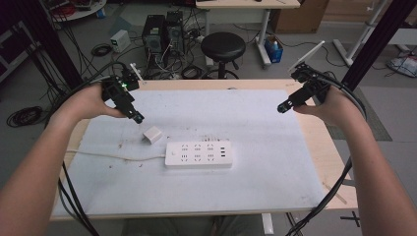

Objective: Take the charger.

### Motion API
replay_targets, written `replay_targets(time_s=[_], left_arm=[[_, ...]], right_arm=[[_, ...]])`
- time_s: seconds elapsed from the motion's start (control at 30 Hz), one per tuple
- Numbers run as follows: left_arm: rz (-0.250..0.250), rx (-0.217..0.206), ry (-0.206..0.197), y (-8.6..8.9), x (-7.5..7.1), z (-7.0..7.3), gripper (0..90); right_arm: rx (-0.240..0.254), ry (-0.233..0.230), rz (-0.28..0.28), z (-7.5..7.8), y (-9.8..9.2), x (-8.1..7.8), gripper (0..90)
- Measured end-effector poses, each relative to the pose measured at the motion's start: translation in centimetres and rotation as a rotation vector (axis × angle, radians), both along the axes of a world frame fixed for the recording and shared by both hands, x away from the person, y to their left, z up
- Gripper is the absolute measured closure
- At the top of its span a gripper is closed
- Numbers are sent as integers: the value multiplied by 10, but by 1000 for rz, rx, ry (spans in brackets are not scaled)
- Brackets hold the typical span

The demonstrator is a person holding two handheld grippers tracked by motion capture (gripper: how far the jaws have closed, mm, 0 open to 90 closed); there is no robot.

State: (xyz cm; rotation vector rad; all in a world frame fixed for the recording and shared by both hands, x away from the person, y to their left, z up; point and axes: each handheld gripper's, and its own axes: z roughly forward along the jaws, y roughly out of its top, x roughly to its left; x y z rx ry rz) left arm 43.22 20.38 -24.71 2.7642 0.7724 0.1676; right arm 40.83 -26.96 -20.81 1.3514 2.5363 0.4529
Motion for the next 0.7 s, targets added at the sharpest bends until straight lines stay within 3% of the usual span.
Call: replay_targets(time_s=[0.1, 0.13, 0.2, 0.27, 0.37, 0.57, 0.7], left_arm=[[0, 11, 3, -3, 4, -10, 162], [10, 20, 17, -5, 10, -22, 162], [10, 20, 17, -5, 10, -22, 163], [74, 18, 55, -9, 20, -45, 164], [112, 24, 73, -13, 26, -61, 165], [153, 51, 104, -18, 33, -85, 164], [184, 75, 138, -21, 39, -111, 165]], right_arm=[[0, -5, 1, -1, 0, 0, 115], [0, -8, -3, -1, 1, 1, 115], [1, -10, -7, -2, 1, 1, 115], [3, -15, -2, -4, 1, 1, 115], [5, -14, 0, -7, 1, 1, 115], [9, -7, 1, -12, 1, 1, 115], [10, -13, 4, -12, -1, 0, 115]])
